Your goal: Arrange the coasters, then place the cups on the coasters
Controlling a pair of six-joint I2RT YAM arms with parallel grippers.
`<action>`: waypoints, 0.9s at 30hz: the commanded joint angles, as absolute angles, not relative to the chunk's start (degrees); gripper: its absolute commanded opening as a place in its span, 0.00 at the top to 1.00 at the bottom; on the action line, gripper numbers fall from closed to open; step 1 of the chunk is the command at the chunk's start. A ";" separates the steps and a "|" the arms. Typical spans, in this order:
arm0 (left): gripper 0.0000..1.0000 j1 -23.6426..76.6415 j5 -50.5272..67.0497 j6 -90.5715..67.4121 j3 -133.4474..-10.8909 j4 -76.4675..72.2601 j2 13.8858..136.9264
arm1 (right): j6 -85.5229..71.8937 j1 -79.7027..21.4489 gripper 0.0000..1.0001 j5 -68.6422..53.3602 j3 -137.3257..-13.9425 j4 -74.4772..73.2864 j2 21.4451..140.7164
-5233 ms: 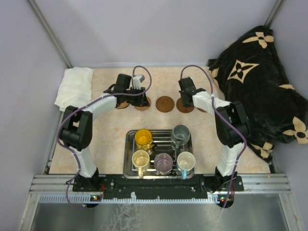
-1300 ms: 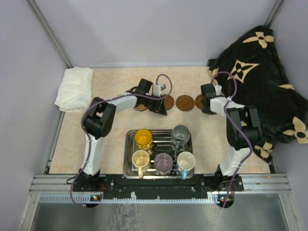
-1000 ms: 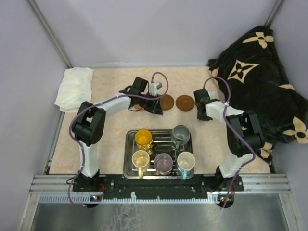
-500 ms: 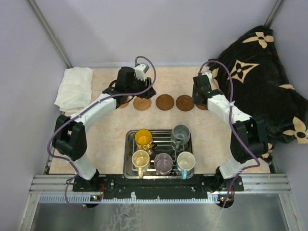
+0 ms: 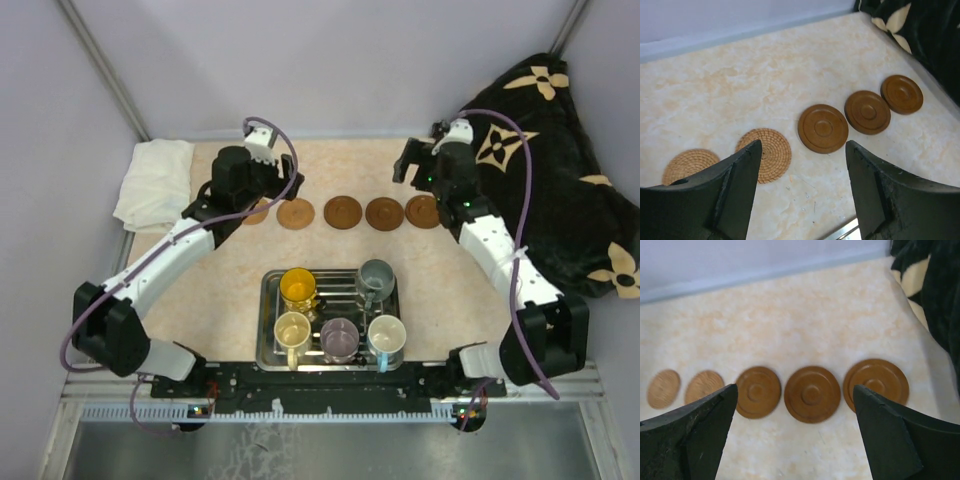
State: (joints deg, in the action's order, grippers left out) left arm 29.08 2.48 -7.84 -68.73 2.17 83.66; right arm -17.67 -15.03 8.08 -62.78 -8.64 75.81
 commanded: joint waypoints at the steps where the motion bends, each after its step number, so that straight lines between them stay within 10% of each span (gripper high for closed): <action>1: 0.24 28.31 -6.40 -8.59 -65.93 -3.77 80.89 | -26.12 -10.62 0.01 -4.86 -67.46 1.66 79.54; 11: 0.22 22.99 -3.69 -13.04 -68.43 -1.91 89.52 | -20.71 -10.36 0.02 -3.57 -73.47 3.17 89.59; 18: 0.21 21.41 -3.70 -6.59 -70.17 -8.83 96.08 | -12.08 -11.33 0.21 2.34 -76.87 4.09 97.94; 27: 0.26 10.84 5.01 -17.87 -76.39 -12.66 106.62 | -11.00 -9.42 0.82 -2.74 -89.15 4.96 113.33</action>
State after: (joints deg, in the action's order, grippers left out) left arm 13.28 2.20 -13.82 -71.83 -9.39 103.55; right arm -11.05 -10.68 -0.01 -78.87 3.05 106.34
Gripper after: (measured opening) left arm 0.755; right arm 0.297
